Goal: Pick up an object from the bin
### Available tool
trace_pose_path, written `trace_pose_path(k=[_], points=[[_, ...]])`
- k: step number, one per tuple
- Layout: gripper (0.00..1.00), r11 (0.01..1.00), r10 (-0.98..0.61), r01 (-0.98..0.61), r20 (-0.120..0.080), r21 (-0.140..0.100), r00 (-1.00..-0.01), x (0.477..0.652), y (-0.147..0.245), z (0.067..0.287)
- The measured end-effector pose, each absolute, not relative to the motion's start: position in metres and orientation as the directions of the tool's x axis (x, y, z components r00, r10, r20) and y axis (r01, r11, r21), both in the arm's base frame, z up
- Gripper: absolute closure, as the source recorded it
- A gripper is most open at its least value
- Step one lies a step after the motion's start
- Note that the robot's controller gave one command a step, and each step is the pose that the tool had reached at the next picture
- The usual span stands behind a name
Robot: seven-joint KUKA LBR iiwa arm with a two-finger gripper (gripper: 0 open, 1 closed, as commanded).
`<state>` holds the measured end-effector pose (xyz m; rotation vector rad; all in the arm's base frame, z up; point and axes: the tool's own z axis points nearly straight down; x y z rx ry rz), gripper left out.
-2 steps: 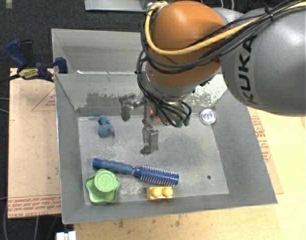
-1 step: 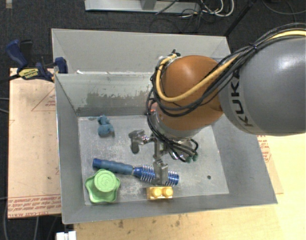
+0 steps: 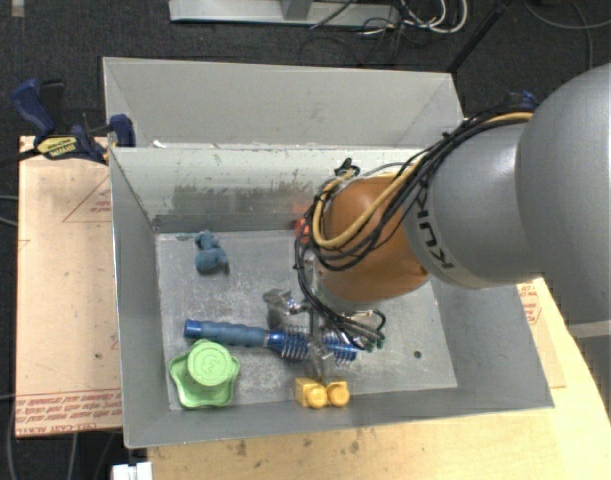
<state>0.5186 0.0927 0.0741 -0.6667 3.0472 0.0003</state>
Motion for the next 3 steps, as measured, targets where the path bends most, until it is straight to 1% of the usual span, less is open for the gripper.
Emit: trace_pose_path(k=[1,2,3], points=[[1.00,0.908,-0.420,-0.420,-0.001,0.002,-0.908,0.512,0.093,0.072],[1.00,0.876,-0.482,-0.482,-0.008,-0.002,-0.876,0.490,0.085,0.218],[1.00,0.803,-0.596,-0.596,-0.008,-0.001,-0.803,0.528,0.124,0.251]])
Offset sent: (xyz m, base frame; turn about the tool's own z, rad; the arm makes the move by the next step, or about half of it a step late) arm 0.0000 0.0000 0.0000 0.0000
